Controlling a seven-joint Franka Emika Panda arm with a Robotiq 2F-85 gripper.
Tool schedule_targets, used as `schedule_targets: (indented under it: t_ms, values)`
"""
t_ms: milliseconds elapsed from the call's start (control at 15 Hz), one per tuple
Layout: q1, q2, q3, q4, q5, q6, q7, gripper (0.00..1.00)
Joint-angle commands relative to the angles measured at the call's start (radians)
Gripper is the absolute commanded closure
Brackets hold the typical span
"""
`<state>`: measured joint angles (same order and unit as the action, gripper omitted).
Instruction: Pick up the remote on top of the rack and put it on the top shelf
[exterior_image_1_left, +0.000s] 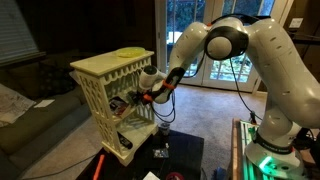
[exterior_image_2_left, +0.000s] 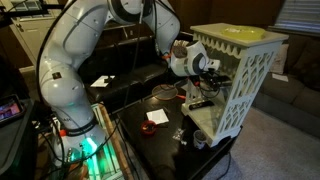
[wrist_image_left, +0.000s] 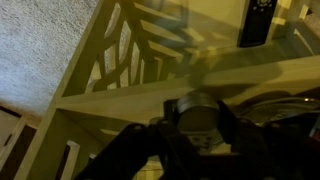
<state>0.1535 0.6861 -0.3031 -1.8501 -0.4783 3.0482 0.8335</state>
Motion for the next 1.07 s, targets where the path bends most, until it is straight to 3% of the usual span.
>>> schedule_targets:
  t_ms: [0,267,400,467,733,1000]
  values:
    - [0.005,0.026,-0.001,0.051,0.027,-0.012,0.037,0.29]
    - [0.039,-0.030,-0.047,0.005,0.013,-0.014,0.092,0.02]
    - [0.047,-0.107,-0.056,-0.080,0.001,-0.001,0.097,0.00]
    - [0.005,-0.158,-0.002,-0.138,0.003,0.003,0.047,0.00]
    - [-0.251,-0.323,0.320,-0.351,0.017,0.068,-0.174,0.00]
    - [-0.490,-0.448,0.643,-0.576,0.206,0.037,-0.461,0.00]
